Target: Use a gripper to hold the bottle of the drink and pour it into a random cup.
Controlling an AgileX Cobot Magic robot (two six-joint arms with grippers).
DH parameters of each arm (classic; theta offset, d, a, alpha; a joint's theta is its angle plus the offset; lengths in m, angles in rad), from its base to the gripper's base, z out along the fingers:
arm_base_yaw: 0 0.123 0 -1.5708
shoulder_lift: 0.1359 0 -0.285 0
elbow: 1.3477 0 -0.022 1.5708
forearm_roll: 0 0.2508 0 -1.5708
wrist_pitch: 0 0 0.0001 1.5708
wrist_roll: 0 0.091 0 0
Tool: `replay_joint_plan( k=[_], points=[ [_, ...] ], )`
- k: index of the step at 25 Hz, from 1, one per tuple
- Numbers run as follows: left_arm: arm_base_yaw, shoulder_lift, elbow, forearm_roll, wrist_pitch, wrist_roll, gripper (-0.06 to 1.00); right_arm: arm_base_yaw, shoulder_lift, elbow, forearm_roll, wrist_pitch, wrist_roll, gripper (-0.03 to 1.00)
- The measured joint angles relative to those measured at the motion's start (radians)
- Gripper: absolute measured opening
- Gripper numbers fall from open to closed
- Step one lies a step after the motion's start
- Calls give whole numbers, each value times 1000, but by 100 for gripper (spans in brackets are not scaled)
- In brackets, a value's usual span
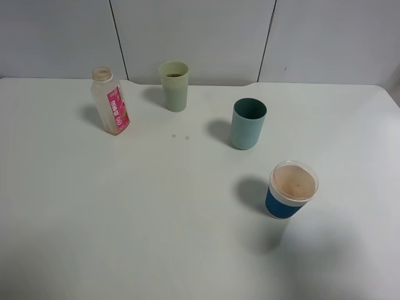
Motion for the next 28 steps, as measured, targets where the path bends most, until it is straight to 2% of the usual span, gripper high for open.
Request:
replay_joint_plan(
  k=[2,8,28],
  points=[
    [10,0,0,0,0,0,93,0,0,0,0,0,0,100],
    [157,0,0,0,-3,3,93,0,0,0,0,0,0,100],
    [154,0,0,-22,-5,29,93,0,0,0,0,0,0,100]
  ],
)
